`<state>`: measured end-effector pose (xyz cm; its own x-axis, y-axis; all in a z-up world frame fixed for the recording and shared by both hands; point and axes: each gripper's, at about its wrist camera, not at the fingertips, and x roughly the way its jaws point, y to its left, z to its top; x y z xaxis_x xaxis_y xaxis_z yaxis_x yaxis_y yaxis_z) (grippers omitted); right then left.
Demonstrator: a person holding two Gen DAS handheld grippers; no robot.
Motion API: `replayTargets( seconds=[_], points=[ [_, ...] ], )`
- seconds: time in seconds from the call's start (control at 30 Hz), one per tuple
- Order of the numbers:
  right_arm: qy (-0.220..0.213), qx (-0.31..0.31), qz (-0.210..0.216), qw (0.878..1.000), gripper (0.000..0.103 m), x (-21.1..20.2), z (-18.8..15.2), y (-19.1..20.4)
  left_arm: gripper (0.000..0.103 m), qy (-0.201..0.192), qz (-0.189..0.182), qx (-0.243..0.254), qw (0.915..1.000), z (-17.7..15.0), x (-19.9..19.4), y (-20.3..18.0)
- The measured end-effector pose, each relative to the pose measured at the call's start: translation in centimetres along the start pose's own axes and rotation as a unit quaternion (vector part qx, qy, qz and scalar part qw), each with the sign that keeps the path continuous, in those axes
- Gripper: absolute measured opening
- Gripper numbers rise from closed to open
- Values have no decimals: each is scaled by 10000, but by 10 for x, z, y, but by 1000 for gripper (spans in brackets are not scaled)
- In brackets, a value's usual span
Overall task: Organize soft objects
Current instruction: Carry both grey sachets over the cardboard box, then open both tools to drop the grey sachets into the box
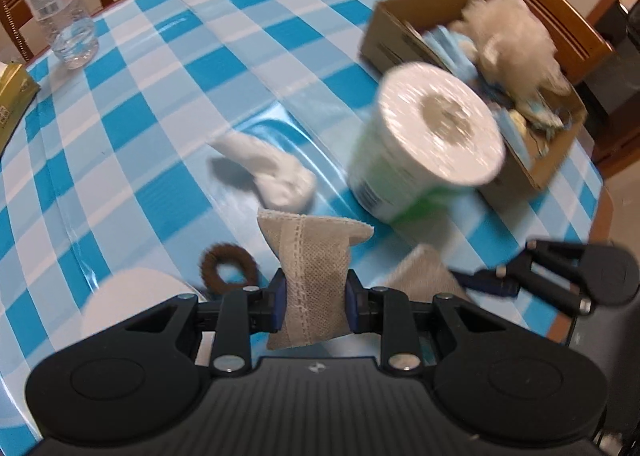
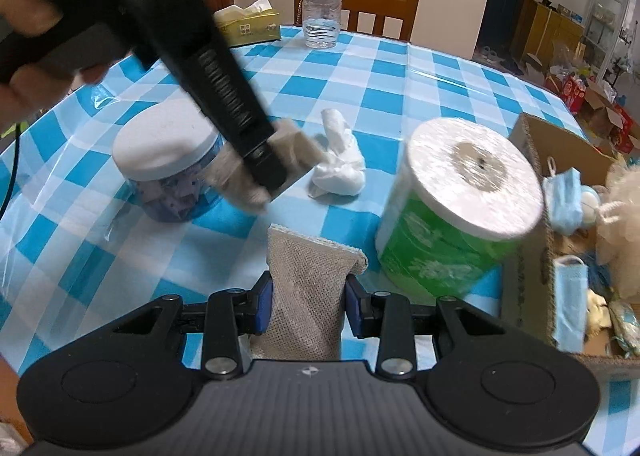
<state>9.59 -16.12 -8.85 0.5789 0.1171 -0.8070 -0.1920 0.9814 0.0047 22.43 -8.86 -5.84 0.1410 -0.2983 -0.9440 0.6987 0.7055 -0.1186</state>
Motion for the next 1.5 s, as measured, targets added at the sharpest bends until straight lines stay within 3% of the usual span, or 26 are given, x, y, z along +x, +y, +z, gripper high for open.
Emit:
replayTargets(
  seconds=[0.2, 0.43, 0.77, 0.97, 1.07, 1.13, 1.3, 1.37, 1.43, 1.5],
  points=[
    [65, -13, -96, 9999, 41, -26, -15, -23, 27, 95, -62, 156, 9998, -16, -8, -37],
    [68, 82, -344, 9994, 41, -67, -32, -70, 27, 55, -393, 364, 9985, -16, -18, -93],
    [-293, 8, -909, 9954, 41, -98, -28, -153, 27, -473, -522, 655, 9954, 27, -35, -158],
    [-438, -52, -1077, 9932, 41, -85, -13, -198, 27, -801, -378, 652, 9939, 66, -33, -174],
    [-427, -28, -1147, 9925, 61, -71, -10, -215, 26, -881, -312, 537, 9942, 88, -25, -175],
    [-473, 46, -1169, 9920, 87, -68, -12, -222, 27, -886, -271, 465, 9946, 100, -18, -175],
    [-480, 265, -986, 9936, 98, -72, -21, -232, 27, -927, -160, 371, 9949, 129, 6, -178],
    [-458, 297, -969, 9938, 99, -72, -23, -232, 37, -952, -146, 356, 9947, 137, 15, -179],
    [-439, 324, -958, 9939, 99, -72, -24, -234, 92, -1030, -120, 227, 9944, 143, 24, -178],
    [-413, 386, -952, 9938, 99, -73, -26, -236, 96, -1151, 23, 95, 9933, 145, 29, -176]
  ],
)
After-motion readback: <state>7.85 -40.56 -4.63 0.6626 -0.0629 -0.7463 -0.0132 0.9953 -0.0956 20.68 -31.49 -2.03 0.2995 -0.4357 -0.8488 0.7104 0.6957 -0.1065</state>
